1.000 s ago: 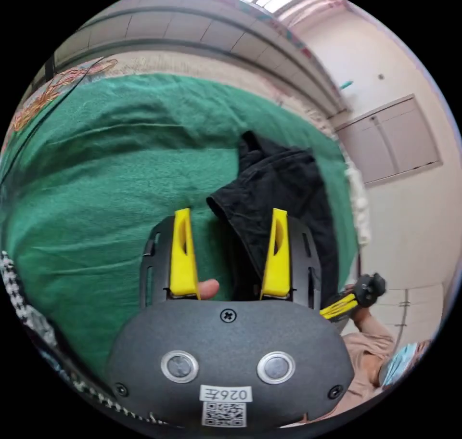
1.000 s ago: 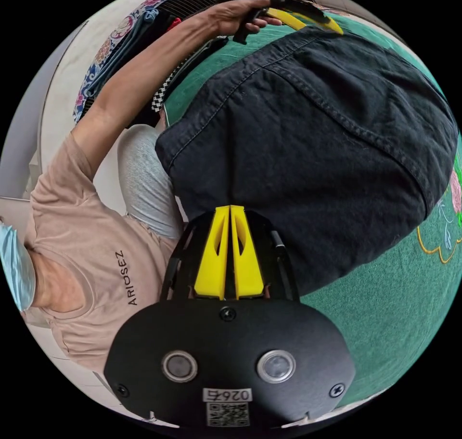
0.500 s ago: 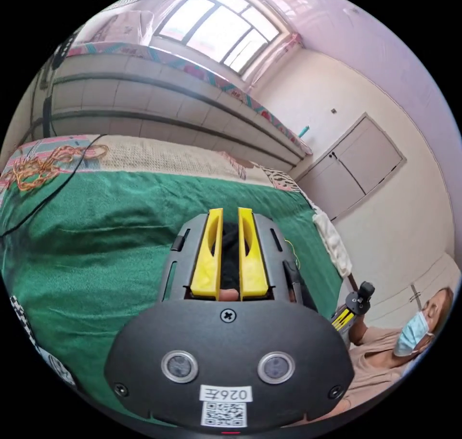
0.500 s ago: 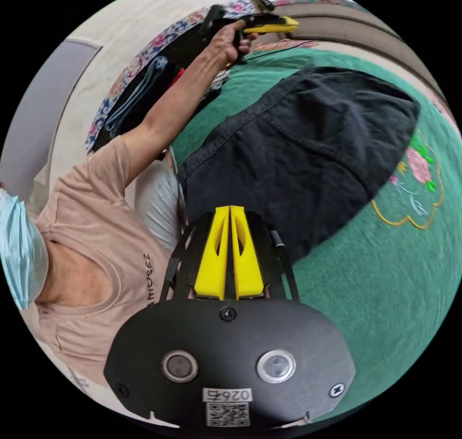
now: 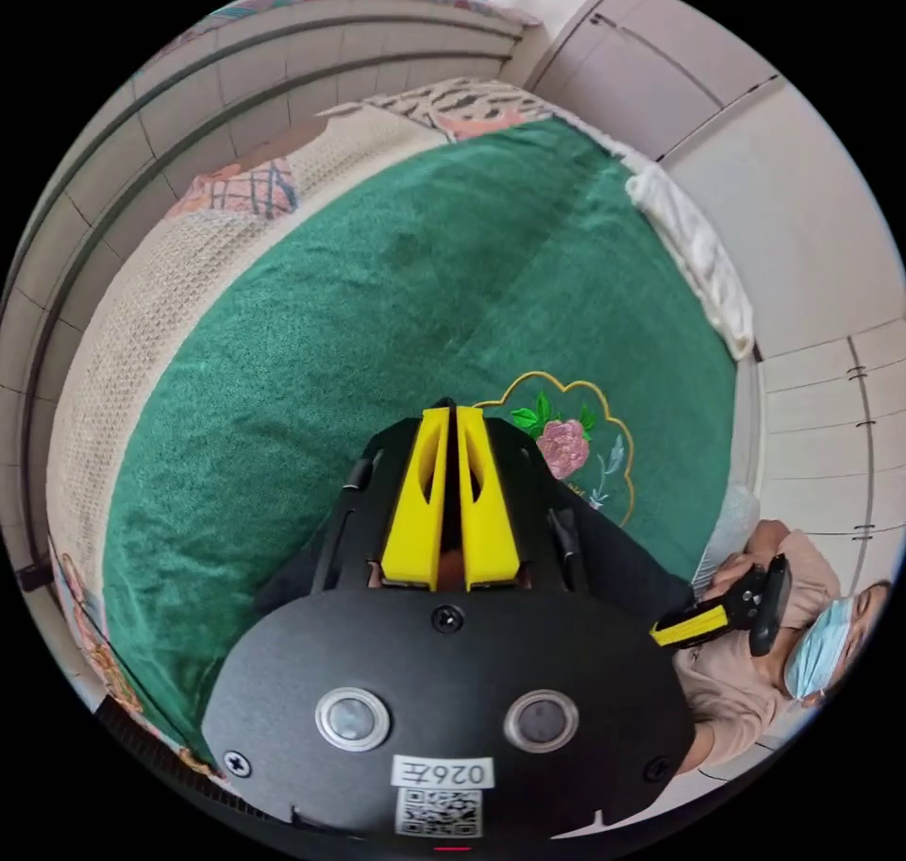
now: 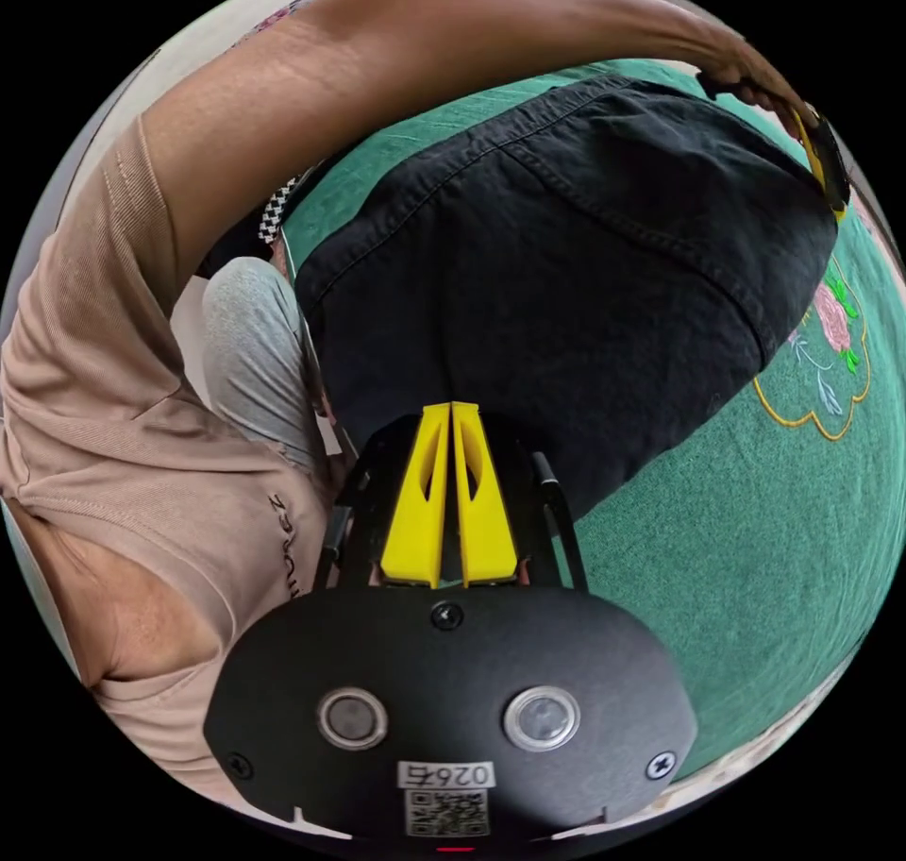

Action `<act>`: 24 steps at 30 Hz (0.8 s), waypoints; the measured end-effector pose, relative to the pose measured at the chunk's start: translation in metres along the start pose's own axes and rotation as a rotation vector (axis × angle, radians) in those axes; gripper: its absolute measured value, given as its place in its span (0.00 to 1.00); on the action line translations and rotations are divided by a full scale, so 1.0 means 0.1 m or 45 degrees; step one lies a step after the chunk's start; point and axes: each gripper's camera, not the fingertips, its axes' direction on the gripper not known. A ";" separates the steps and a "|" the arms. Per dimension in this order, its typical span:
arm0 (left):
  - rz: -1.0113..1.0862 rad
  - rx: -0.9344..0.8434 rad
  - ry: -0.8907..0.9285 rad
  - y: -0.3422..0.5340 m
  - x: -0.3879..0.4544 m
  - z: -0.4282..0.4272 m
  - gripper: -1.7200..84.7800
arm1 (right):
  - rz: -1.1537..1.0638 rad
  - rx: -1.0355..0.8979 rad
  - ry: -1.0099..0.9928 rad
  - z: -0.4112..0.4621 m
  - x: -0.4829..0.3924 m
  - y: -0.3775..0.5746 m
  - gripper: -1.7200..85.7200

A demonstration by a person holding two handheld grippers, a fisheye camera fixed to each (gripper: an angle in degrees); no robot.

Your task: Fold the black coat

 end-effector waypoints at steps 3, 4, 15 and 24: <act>-0.064 0.079 0.068 -0.12 -0.12 -0.20 0.02 | -0.016 -0.011 -0.031 0.02 -0.11 -0.11 0.01; -0.086 0.091 0.116 -0.12 -0.18 -0.23 0.02 | -0.023 -0.011 -0.017 0.03 -0.19 -0.17 0.01; -0.091 0.531 0.427 0.74 -0.09 -0.96 0.01 | -0.036 -0.020 -0.028 0.05 -0.81 -0.91 0.01; -0.286 0.399 0.347 1.49 0.38 -1.06 0.01 | -0.075 -0.045 -0.051 0.05 -1.50 -1.64 0.01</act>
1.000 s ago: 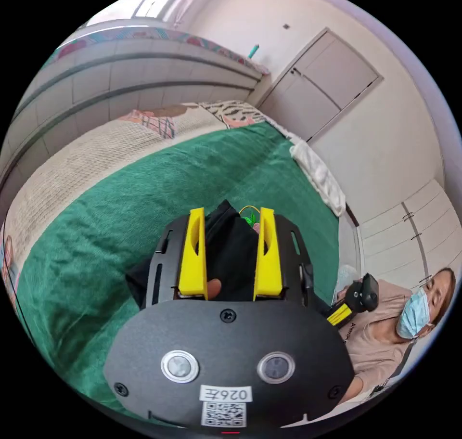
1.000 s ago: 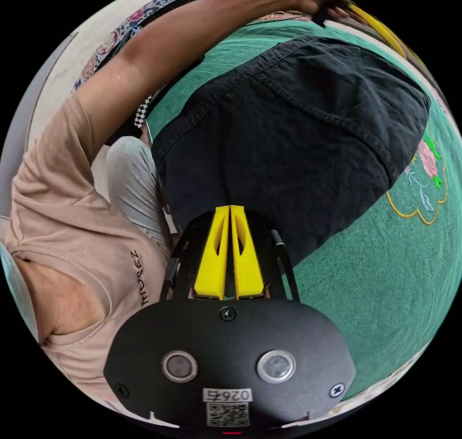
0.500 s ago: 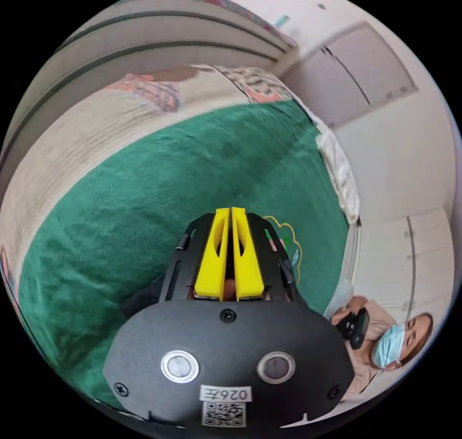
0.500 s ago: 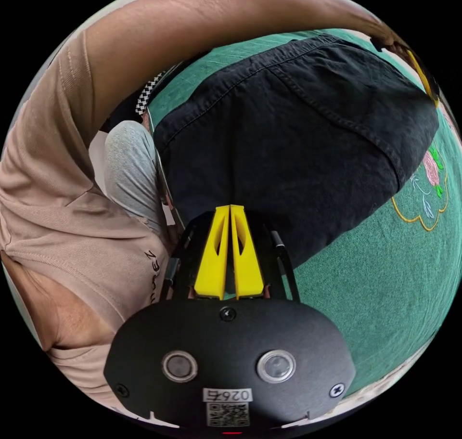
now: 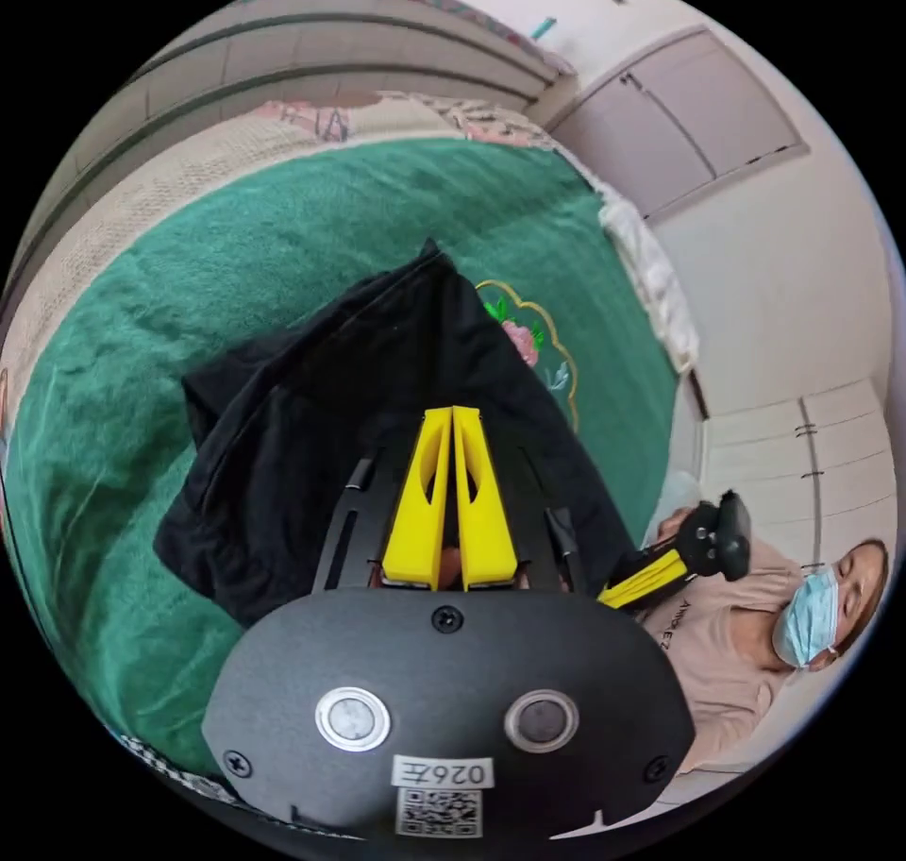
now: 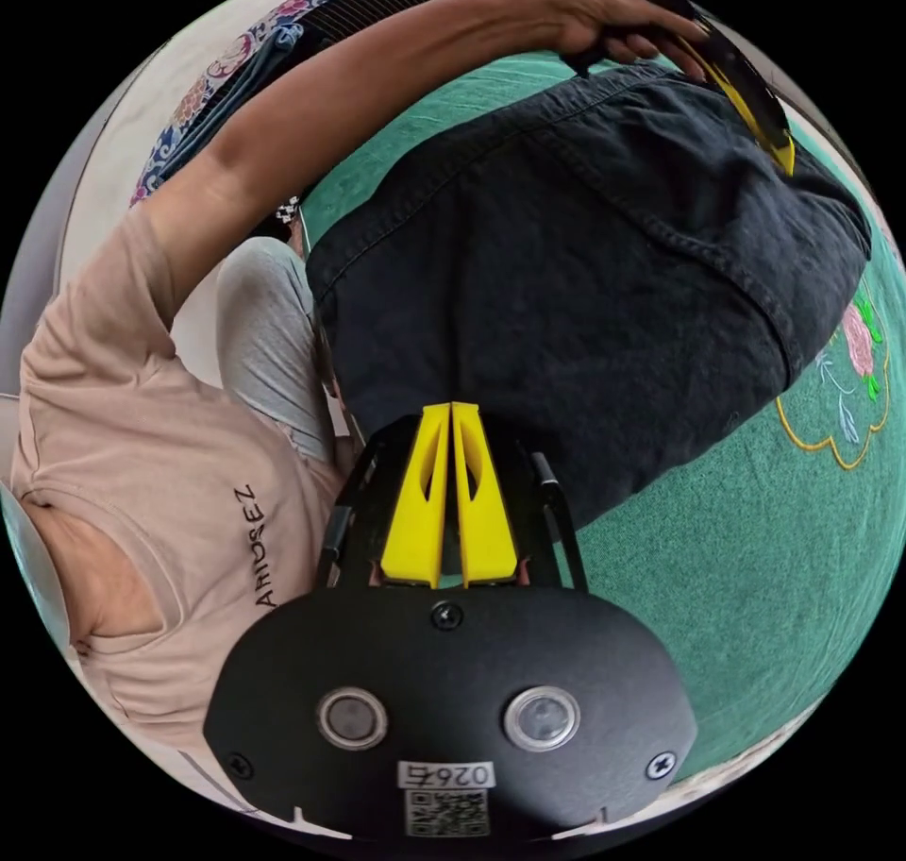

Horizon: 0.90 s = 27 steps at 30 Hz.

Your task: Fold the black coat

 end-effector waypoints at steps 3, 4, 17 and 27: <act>0.041 0.185 -0.015 0.58 0.50 -0.57 0.01 | -0.055 0.004 0.096 -0.10 -0.50 -0.24 0.01; 0.053 0.203 -0.014 0.71 0.61 -0.65 0.01 | -0.118 0.012 0.122 -0.14 -0.78 -0.34 0.01; 0.069 -0.399 -0.102 2.66 1.63 -0.25 0.01 | -0.290 -0.133 0.157 0.32 -2.41 -1.62 0.01; 0.441 0.851 -0.460 3.88 3.09 -2.49 0.01 | -0.604 -0.141 0.591 0.13 -3.68 -1.97 0.01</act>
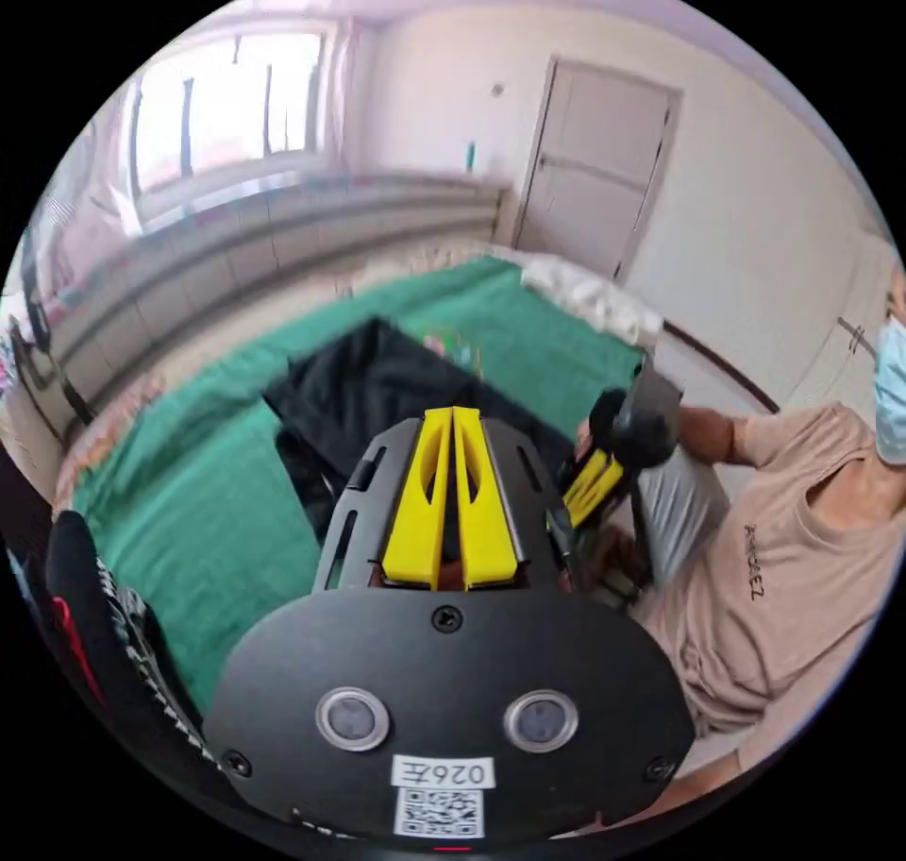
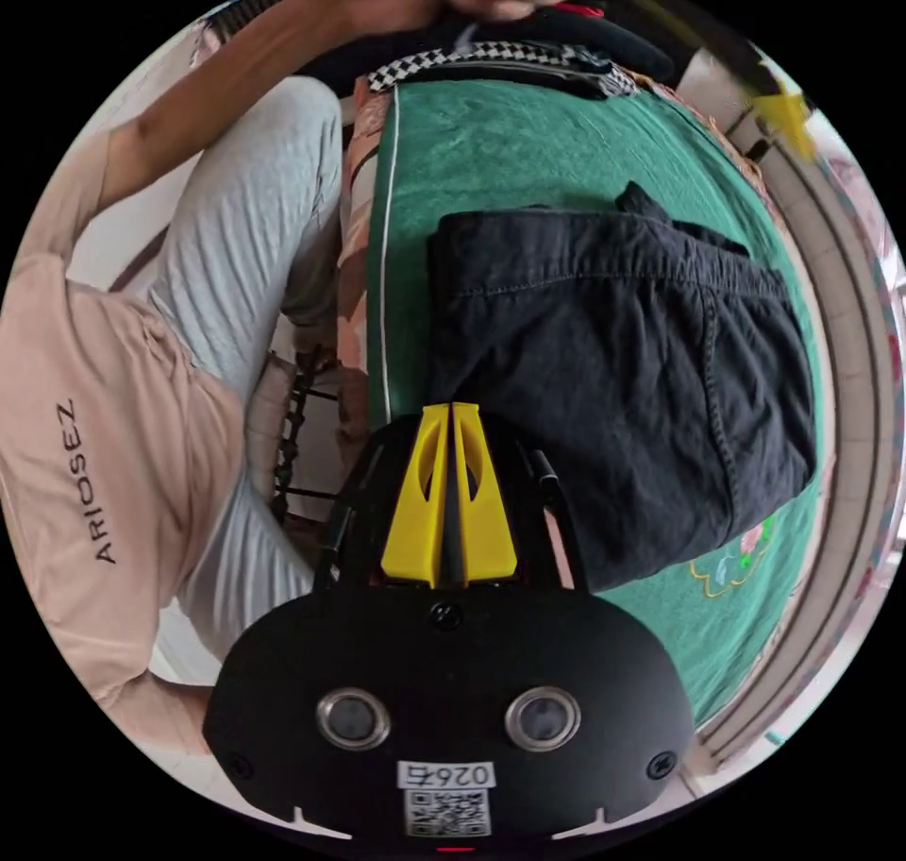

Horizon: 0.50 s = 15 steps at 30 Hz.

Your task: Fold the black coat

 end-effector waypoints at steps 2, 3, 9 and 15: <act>0.070 0.328 -0.060 -0.08 0.16 -0.63 0.01 | -0.034 0.012 0.118 -0.12 -0.16 -0.03 0.01; 0.124 0.489 -0.061 -0.10 0.28 -0.97 0.01 | -0.070 0.019 0.209 -0.19 -0.27 -0.03 0.01; 0.267 0.815 -0.038 -0.03 0.75 -1.89 0.01 | -0.367 -0.037 0.712 -0.39 -0.67 0.08 0.01; 0.244 0.746 0.079 -0.10 0.65 -2.15 0.01 | -0.093 0.242 0.583 -1.77 0.51 0.63 0.01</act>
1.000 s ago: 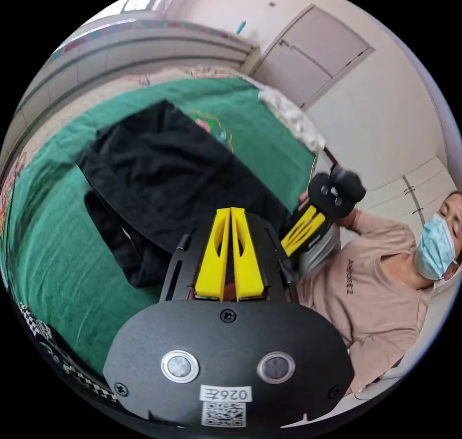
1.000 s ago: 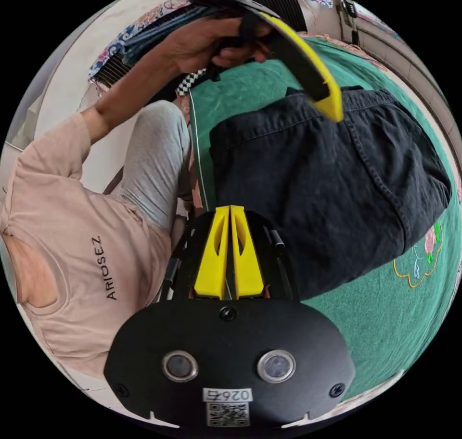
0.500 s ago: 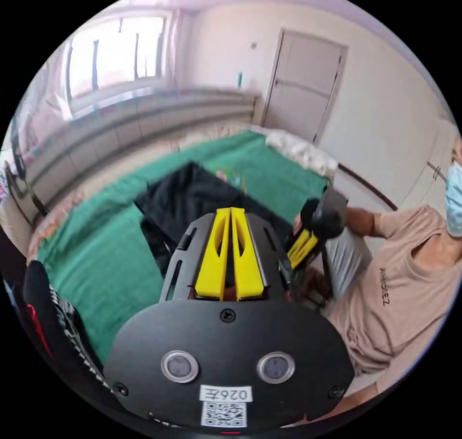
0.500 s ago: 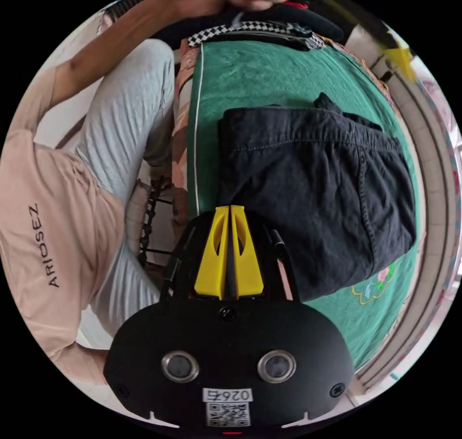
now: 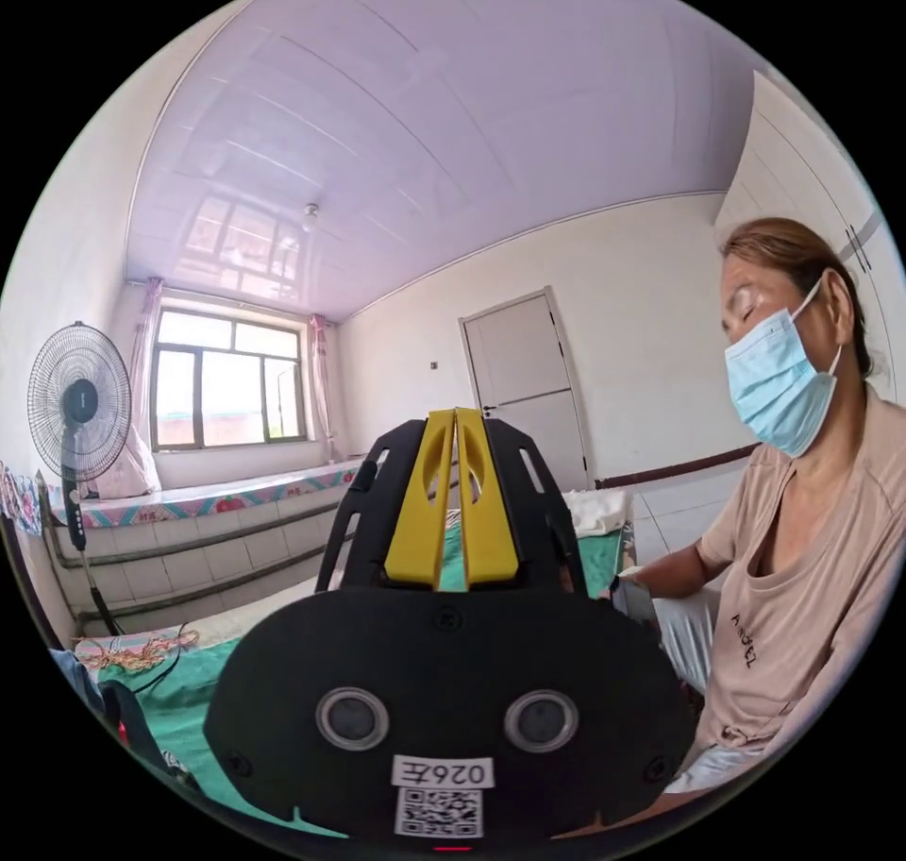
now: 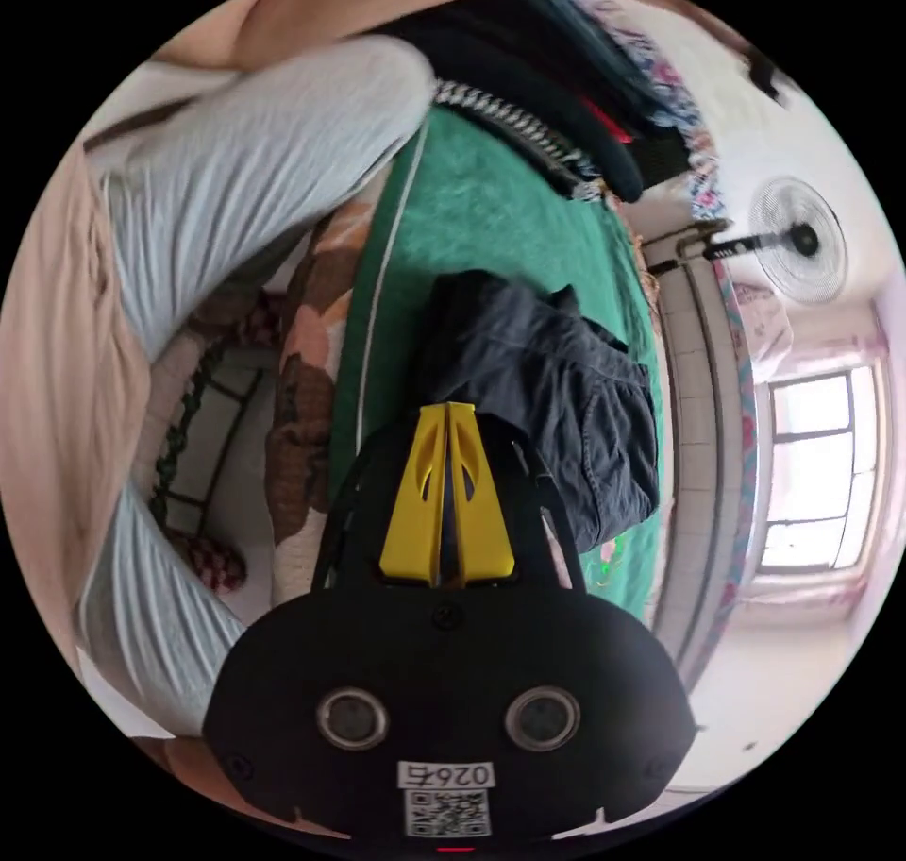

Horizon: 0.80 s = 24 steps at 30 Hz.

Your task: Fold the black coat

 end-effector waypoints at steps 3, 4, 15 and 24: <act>0.076 0.061 -0.115 -0.04 -0.04 -0.14 0.02 | 0.345 0.460 -0.159 -0.80 1.37 0.90 0.01; 0.096 0.053 -0.139 -0.06 -0.05 -0.16 0.02 | 0.522 0.648 -0.199 -1.00 1.93 1.42 0.01; -0.125 -0.356 -0.318 0.75 -1.14 0.21 0.01 | 1.314 0.954 -0.444 -0.09 4.93 5.14 0.01; -0.829 -1.060 -0.353 3.08 -2.81 0.86 0.14 | 1.655 0.703 -0.604 2.11 6.03 7.42 0.06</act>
